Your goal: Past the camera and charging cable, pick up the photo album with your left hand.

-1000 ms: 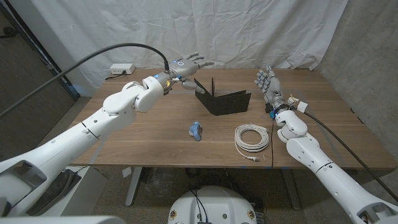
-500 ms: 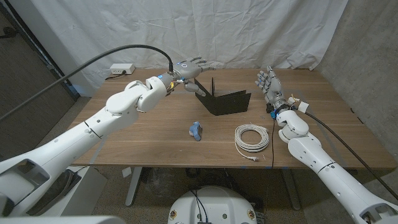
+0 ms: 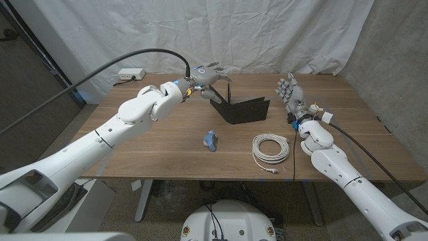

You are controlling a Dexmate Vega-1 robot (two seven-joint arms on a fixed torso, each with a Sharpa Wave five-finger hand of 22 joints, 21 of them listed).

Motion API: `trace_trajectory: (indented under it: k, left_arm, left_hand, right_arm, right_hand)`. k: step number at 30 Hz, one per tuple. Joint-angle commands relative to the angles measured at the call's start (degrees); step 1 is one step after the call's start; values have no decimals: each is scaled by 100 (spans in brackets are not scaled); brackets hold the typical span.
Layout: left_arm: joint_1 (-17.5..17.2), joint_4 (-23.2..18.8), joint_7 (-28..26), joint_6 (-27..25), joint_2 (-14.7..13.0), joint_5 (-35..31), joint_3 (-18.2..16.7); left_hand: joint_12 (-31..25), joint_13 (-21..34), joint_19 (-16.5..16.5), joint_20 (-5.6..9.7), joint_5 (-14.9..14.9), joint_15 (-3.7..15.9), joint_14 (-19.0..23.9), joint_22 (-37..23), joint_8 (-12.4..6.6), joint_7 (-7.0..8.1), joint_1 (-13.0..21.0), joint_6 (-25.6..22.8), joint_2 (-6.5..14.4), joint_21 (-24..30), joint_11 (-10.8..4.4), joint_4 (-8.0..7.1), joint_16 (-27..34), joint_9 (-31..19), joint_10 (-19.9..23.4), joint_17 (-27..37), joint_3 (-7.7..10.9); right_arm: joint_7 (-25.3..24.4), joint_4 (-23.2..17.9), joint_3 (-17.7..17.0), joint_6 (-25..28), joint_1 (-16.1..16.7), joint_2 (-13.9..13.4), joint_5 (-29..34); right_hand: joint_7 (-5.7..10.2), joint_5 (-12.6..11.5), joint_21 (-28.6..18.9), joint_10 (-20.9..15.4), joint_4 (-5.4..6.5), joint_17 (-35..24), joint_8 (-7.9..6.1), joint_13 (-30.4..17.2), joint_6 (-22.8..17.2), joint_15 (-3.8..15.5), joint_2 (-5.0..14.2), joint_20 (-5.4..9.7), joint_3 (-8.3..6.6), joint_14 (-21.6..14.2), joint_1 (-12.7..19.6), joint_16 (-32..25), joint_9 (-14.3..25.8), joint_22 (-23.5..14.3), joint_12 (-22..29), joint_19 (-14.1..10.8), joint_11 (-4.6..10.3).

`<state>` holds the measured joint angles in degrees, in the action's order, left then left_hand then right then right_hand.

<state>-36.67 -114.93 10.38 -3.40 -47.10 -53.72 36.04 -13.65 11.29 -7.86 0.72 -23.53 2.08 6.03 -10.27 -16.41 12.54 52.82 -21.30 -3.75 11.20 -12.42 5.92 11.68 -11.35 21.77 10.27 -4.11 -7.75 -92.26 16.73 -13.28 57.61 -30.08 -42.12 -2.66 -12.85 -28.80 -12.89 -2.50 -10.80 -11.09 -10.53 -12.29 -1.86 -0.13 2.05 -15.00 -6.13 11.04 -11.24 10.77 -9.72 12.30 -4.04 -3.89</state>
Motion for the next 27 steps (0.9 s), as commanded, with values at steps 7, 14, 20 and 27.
trace_trajectory:
  k: [7, 14, 20, 27]
  left_arm:
    - [163, -5, 500, -142, 193, -245, 192]
    - [209, 15, 521, -172, 245, -370, 246]
    - [261, 150, 516, -134, 315, -333, 296]
    - [374, 295, 704, -82, 333, -449, 449]
  left_hand:
    - [-141, 97, -119, 24, -2, 839, 221, -10, -151, 1, 147, -422, 115, -8, -3, 4, 48, -38, 486, 34, -74]
    - [-115, 107, -143, -53, 5, 789, 170, -10, -115, 5, 190, -379, 112, -8, -4, 15, 14, -33, 489, 40, -95]
    - [-62, 114, -180, -127, 11, 741, 141, -13, -40, 1, 222, -255, 126, -12, -2, 14, -3, -24, 428, 54, -117]
    - [69, 125, -564, -145, 27, 677, -145, -19, 107, 3, 275, -46, 179, -79, -1, -6, -85, -17, 224, 76, -172]
  right_arm:
    - [-50, -82, -101, -1, 179, -21, -142]
    - [-48, -85, -105, 33, 183, -39, -158]
    - [-88, -110, -109, 45, 187, -38, -151]
    - [-155, -155, -126, 59, 194, -44, -131]
  right_hand:
    - [-10, 15, 24, 1, 5, -17, -34, -11, -70, -41, 56, 121, 19, -14, -14, -6, 18, -31, -1, -32, -50]
    - [-12, 20, 43, -13, 7, -17, -32, -11, -69, -42, 59, 117, 25, -20, -24, -8, 19, -32, 4, -36, -59]
    - [-15, 24, 58, -22, 8, -17, -31, -11, -69, -47, 63, 113, 29, -36, -30, -14, 19, -33, 7, -41, -45]
    - [-17, 28, 73, -22, 5, -15, -30, -11, -68, -48, 60, 112, 34, -38, -33, -12, 19, -33, 6, -46, -46]
